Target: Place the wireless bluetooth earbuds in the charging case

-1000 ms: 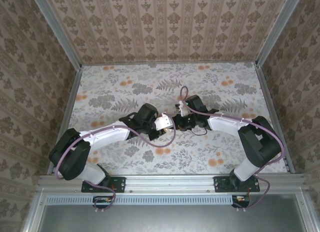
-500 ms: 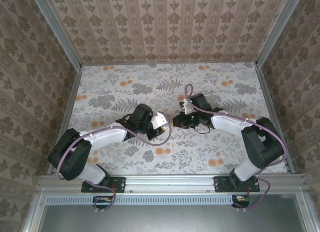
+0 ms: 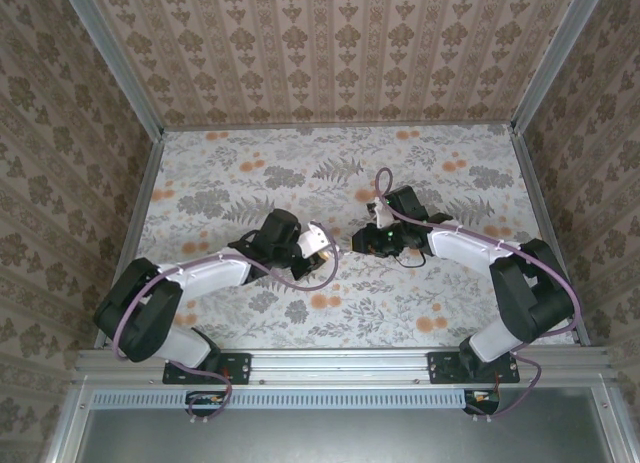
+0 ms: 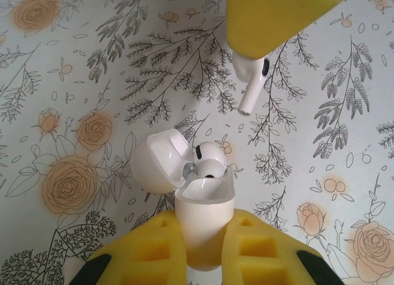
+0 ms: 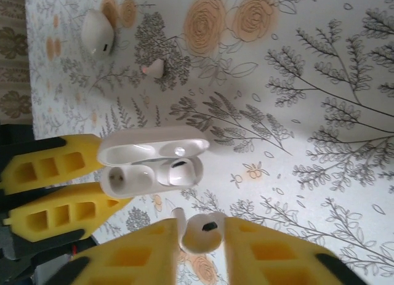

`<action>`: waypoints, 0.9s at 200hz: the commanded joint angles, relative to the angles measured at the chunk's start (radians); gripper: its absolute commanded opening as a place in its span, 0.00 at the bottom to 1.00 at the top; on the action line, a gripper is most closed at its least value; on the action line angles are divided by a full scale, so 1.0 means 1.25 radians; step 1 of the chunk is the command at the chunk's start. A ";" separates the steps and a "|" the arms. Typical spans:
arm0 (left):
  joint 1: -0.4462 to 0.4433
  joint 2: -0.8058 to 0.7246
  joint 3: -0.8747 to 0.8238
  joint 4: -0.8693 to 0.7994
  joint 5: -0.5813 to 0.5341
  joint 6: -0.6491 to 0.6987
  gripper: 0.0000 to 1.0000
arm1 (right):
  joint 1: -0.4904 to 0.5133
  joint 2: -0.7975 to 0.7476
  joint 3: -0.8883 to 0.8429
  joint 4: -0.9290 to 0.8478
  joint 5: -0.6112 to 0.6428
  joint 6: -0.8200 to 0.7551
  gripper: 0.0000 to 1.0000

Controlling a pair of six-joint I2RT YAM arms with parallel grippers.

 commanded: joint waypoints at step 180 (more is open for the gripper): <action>0.056 -0.109 -0.086 0.223 0.284 -0.048 0.00 | 0.079 -0.075 0.066 -0.054 -0.019 -0.097 0.40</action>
